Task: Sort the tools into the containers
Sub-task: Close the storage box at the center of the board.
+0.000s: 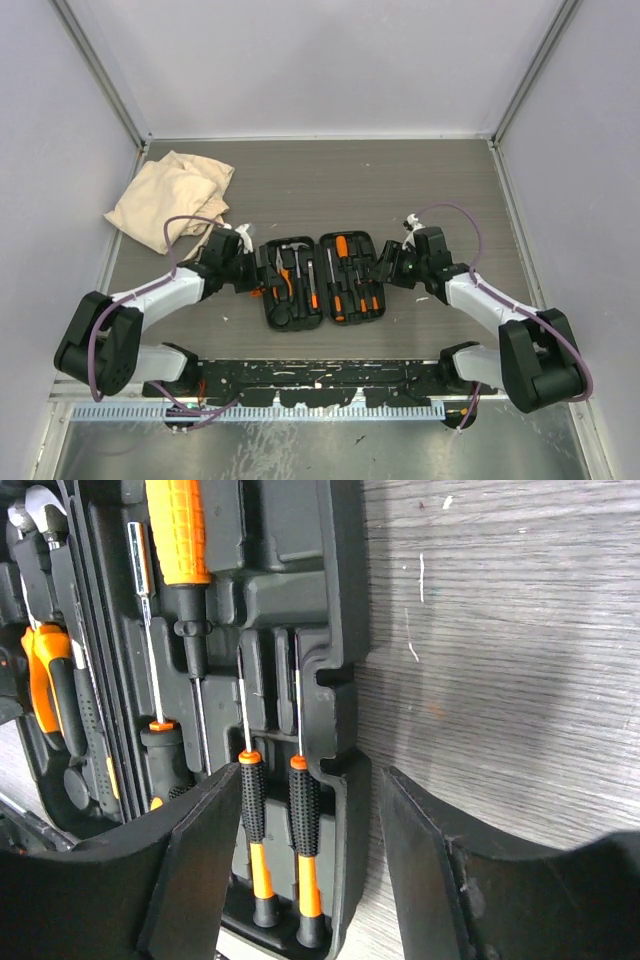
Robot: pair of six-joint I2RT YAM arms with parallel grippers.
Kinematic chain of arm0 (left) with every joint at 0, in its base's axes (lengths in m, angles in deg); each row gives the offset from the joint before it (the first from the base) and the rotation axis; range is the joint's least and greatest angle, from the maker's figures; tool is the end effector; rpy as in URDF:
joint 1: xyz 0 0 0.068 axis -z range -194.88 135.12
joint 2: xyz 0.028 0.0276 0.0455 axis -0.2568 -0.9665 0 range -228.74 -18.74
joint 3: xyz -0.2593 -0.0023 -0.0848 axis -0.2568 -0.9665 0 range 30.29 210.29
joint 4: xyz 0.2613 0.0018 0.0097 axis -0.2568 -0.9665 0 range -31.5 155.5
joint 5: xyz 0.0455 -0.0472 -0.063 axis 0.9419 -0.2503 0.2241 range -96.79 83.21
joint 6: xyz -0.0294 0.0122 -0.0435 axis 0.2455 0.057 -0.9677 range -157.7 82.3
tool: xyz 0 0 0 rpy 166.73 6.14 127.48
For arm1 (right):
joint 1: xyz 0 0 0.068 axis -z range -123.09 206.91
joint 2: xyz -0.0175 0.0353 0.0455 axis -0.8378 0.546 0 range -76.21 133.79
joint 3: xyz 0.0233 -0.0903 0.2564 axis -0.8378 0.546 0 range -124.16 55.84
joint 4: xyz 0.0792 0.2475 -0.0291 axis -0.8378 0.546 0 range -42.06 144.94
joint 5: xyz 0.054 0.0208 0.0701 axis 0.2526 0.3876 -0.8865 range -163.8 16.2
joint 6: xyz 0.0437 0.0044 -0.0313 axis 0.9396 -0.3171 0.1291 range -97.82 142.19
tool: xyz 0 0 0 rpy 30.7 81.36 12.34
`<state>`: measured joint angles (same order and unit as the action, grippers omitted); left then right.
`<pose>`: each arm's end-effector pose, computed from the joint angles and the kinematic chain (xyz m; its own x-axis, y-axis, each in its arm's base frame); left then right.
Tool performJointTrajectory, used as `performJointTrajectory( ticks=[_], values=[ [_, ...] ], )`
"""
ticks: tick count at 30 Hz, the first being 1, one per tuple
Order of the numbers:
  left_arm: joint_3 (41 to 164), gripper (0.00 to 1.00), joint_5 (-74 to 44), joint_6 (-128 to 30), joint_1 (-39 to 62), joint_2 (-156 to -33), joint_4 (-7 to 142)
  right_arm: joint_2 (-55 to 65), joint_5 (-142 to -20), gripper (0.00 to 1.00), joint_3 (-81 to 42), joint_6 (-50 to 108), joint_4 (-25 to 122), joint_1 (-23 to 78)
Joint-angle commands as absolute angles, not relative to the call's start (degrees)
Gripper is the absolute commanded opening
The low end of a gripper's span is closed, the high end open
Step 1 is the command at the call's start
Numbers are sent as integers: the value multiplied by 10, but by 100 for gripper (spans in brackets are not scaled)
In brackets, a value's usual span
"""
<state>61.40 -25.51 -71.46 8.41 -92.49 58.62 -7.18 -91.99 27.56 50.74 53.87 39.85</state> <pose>0.2131 -0.1042 0.1632 -0.8953 -0.1877 -0.4040 0.0822 0.8218 -0.5638 0.2111 0.0764 0.1670 -0.8421 0.2167 -0.4939 -0.0920 0.8446 0.5275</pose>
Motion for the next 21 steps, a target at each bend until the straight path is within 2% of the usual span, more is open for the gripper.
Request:
performJointTrajectory(
  ticks=[1, 11, 21],
  values=[
    [639, 70, -285, -728, 99, -949, 636, -59, -980, 62, 287, 494, 468, 426],
    [659, 72, -268, -726, 99, -944, 619, 0, -1037, 61, 302, 477, 386, 455],
    [665, 63, -255, -725, 99, -961, 608, 14, -1094, 50, 317, 512, 332, 460]
  ],
)
